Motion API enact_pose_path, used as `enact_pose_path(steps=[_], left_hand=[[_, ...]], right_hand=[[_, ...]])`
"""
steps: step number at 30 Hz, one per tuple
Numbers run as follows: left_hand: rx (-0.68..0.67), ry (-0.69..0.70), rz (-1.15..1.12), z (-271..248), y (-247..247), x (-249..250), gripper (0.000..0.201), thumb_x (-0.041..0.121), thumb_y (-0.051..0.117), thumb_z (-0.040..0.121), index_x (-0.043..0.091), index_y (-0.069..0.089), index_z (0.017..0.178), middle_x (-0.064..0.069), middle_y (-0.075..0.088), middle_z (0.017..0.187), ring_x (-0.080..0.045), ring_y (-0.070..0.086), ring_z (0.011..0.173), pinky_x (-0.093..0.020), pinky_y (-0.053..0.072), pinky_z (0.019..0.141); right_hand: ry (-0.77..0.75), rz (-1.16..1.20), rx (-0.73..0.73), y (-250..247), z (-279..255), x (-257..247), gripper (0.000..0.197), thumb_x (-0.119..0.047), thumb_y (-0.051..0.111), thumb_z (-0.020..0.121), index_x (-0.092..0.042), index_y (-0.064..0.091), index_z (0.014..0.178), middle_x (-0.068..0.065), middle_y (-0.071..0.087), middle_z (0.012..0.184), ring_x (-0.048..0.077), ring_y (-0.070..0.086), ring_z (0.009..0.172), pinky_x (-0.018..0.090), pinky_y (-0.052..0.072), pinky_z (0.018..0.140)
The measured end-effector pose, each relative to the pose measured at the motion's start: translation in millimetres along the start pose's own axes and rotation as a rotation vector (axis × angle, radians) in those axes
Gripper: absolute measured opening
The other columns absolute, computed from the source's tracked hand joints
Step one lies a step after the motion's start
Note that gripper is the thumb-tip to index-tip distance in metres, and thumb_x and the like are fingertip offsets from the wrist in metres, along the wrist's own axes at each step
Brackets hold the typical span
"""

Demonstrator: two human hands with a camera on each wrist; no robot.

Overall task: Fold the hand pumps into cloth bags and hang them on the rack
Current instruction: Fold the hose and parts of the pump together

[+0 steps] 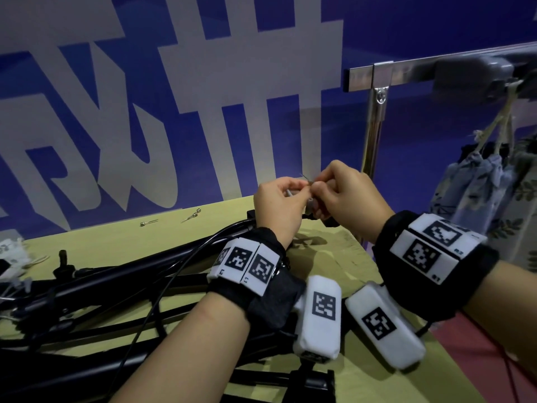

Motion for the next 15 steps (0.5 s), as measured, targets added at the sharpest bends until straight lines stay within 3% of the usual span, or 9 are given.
enact_pose_path(steps=[4,6,8,10,12,15], left_hand=[[0.022,-0.005,0.005,1.1,-1.6,-0.9,0.011,0.011,0.067,0.084,0.008,0.073,0.092,0.003,0.065,0.074,-0.004,0.055,0.066,-0.014,0.045,0.062],[-0.001,0.001,0.022,0.1,0.1,-0.5,0.012,0.009,0.066,0.084,0.008,0.074,0.093,-0.002,0.068,0.079,-0.008,0.057,0.068,-0.016,0.047,0.063],[-0.031,0.016,0.045,-1.2,2.8,0.2,0.012,0.007,0.066,0.084,0.008,0.075,0.091,-0.005,0.071,0.081,-0.017,0.062,0.075,-0.026,0.051,0.067],[-0.039,0.020,0.052,-1.5,3.2,0.0,0.012,0.007,0.066,0.084,0.008,0.075,0.090,-0.005,0.071,0.082,-0.021,0.065,0.081,-0.029,0.053,0.072],[-0.035,0.019,0.036,-1.0,3.0,-0.8,0.012,0.009,0.067,0.084,0.007,0.075,0.091,-0.007,0.072,0.085,-0.018,0.065,0.081,-0.026,0.052,0.073],[-0.027,0.016,0.029,-0.1,2.5,-2.1,0.012,0.010,0.067,0.084,0.005,0.075,0.092,-0.007,0.071,0.084,-0.010,0.061,0.073,-0.021,0.050,0.071]], right_hand=[[0.000,0.031,0.012,-2.4,-0.2,0.8,0.005,-0.009,0.048,0.095,-0.011,0.050,0.091,0.009,0.065,0.078,0.016,0.061,0.060,0.015,0.050,0.050],[0.004,-0.027,0.069,-5.5,1.7,1.7,0.011,-0.013,0.053,0.093,-0.016,0.050,0.083,0.009,0.065,0.079,0.018,0.064,0.063,0.025,0.056,0.058],[0.019,-0.085,0.104,-5.9,4.0,1.8,0.019,-0.015,0.055,0.092,-0.021,0.047,0.076,0.011,0.065,0.085,0.023,0.065,0.071,0.035,0.057,0.067],[0.025,-0.147,0.102,-3.0,5.1,-0.2,0.015,-0.014,0.053,0.092,-0.018,0.047,0.080,0.013,0.064,0.090,0.027,0.063,0.078,0.041,0.055,0.073],[0.015,-0.202,0.110,-1.9,5.9,-4.2,0.008,-0.012,0.051,0.092,-0.013,0.046,0.086,0.014,0.061,0.094,0.029,0.060,0.084,0.042,0.053,0.077],[0.033,-0.240,0.119,-2.5,7.1,-7.4,0.006,-0.009,0.051,0.090,-0.011,0.046,0.087,0.013,0.058,0.095,0.027,0.056,0.085,0.036,0.049,0.072]])
Point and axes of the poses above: each hand's wrist, its own z-axis towards the middle knuckle, its own y-axis out of the palm, x = y × z, the point moved 9 cm from there along z, towards the middle knuckle
